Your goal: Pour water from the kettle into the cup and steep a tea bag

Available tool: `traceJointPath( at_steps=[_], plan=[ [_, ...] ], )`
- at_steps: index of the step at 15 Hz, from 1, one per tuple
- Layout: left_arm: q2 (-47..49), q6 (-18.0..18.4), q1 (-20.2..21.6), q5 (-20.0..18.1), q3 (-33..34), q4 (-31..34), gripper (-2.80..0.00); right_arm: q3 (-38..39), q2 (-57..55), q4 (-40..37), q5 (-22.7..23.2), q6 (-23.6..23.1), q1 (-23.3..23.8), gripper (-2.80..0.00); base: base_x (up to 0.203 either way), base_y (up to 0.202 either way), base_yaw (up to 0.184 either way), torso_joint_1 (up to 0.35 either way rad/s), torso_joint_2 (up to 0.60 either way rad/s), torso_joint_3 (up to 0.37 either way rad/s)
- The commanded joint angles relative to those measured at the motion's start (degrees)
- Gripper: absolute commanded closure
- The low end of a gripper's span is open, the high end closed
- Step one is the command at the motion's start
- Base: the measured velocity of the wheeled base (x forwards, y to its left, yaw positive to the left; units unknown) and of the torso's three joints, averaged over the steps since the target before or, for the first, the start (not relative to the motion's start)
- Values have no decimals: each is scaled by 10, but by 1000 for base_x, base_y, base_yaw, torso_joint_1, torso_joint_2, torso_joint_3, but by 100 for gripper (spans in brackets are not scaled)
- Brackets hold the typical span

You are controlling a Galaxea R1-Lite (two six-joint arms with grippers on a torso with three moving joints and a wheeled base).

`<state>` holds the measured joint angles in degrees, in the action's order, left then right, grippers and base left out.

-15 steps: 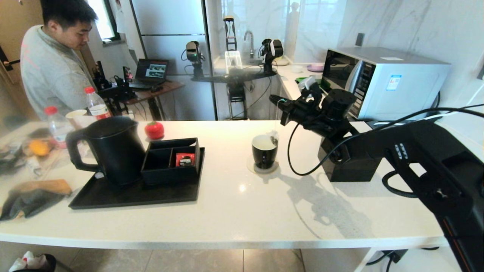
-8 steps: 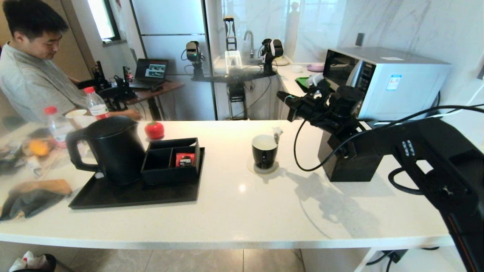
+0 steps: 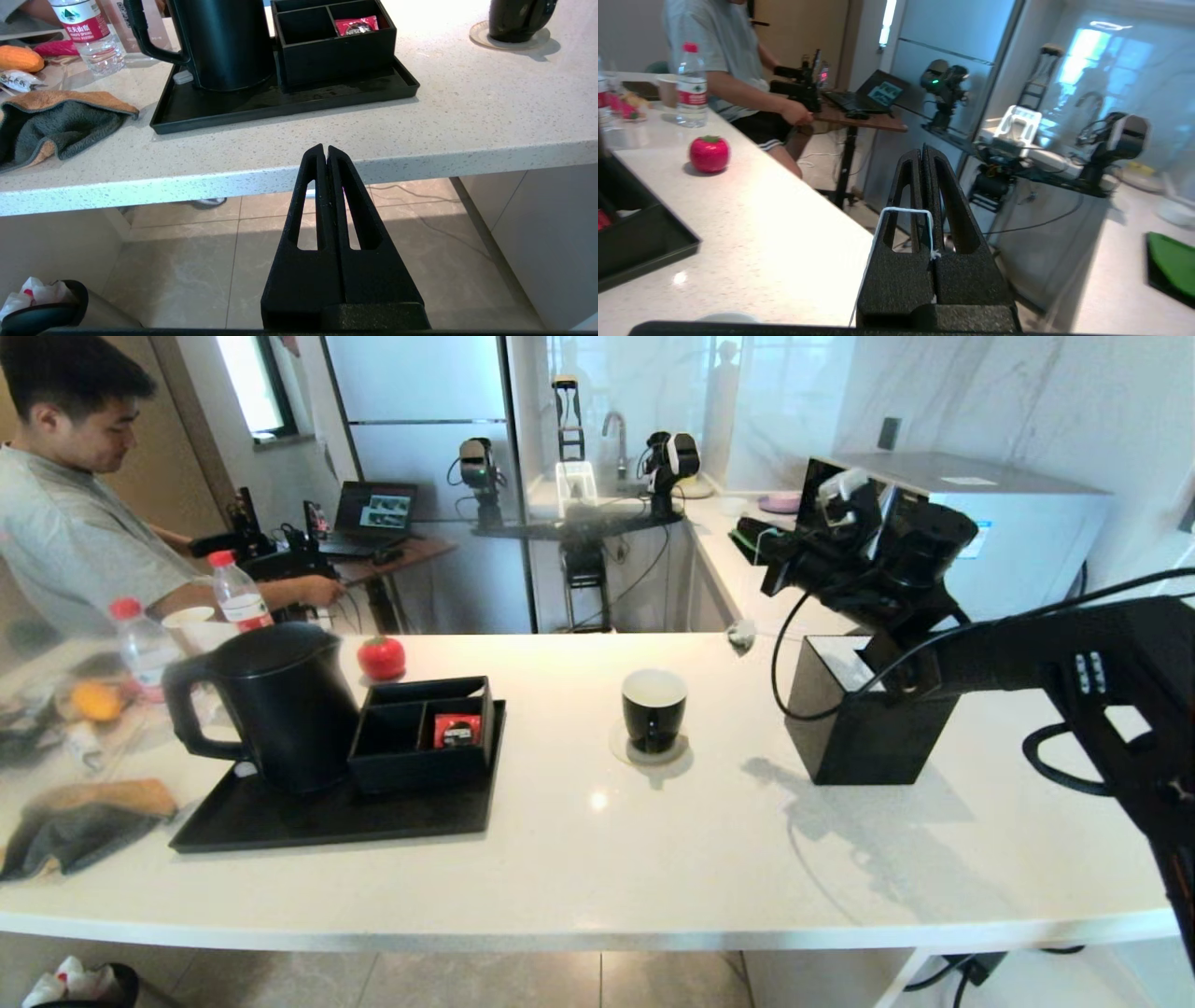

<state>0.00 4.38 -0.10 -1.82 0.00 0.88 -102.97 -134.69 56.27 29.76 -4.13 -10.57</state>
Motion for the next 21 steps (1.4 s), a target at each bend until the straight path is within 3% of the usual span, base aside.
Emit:
traceJointPath(
  at_steps=[1, 5, 13, 21],
  plan=[
    [0, 0, 0, 0, 0, 0, 0, -24, 15, -10, 3, 0, 29, 0, 0, 0, 0, 0, 0, 0],
    [0, 0, 0, 0, 0, 0, 0, -67, 18, -41, 3, 1, 73, 0, 0, 0, 0, 0, 0, 0],
    [0, 0, 0, 0, 0, 0, 0, -59, 53, -71, 4, 0, 134, 0, 0, 0, 0, 0, 0, 0],
    [0, 0, 0, 0, 0, 0, 0, 70, 114, -68, 5, -1, 167, 0, 0, 0, 0, 0, 0, 0]
  ],
)
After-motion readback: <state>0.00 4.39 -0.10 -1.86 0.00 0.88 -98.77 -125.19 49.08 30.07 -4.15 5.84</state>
